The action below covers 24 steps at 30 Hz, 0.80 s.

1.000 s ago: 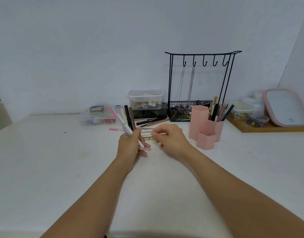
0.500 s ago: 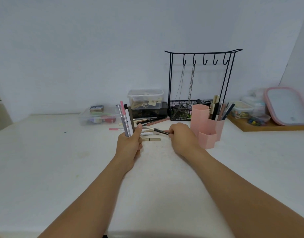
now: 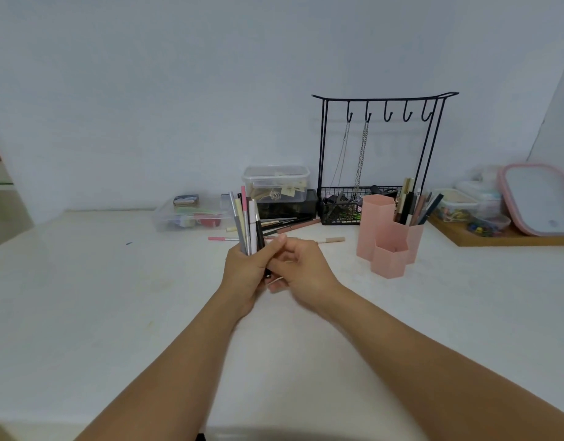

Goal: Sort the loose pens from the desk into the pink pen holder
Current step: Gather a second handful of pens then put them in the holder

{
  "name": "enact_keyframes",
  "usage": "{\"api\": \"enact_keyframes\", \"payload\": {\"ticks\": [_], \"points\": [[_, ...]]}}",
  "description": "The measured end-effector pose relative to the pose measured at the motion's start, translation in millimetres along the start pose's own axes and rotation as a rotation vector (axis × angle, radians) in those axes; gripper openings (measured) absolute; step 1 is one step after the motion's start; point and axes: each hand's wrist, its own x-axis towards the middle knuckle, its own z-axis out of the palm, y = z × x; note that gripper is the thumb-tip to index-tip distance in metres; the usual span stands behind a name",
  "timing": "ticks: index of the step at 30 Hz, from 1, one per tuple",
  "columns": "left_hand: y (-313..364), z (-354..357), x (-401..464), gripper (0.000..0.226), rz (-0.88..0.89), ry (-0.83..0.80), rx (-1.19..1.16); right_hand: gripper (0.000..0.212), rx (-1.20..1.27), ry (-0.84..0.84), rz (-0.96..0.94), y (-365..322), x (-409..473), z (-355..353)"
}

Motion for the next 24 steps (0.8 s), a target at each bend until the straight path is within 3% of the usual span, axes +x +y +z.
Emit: {"api": "enact_keyframes", "payload": {"ticks": [7,10,13,18,24], "points": [[-3,-2,8,0.017,-0.037,0.109,0.042,0.013,0.027,0.007,0.05,-7,3,-16],[-2,-5,9,0.017,-0.036,0.14,-0.005,0.006,-0.455,0.203,-0.044,2,18,-44],[-2,-6,10,0.018,-0.046,0.164,-0.019,0.016,-0.886,0.194,-0.068,16,24,-64],[-1,-5,8,0.028,-0.034,0.13,0.024,0.031,-0.977,0.09,-0.062,22,25,-62],[-1,-4,7,0.031,-0.052,0.124,0.022,0.017,-1.029,0.082,-0.081,22,26,-55]]}}
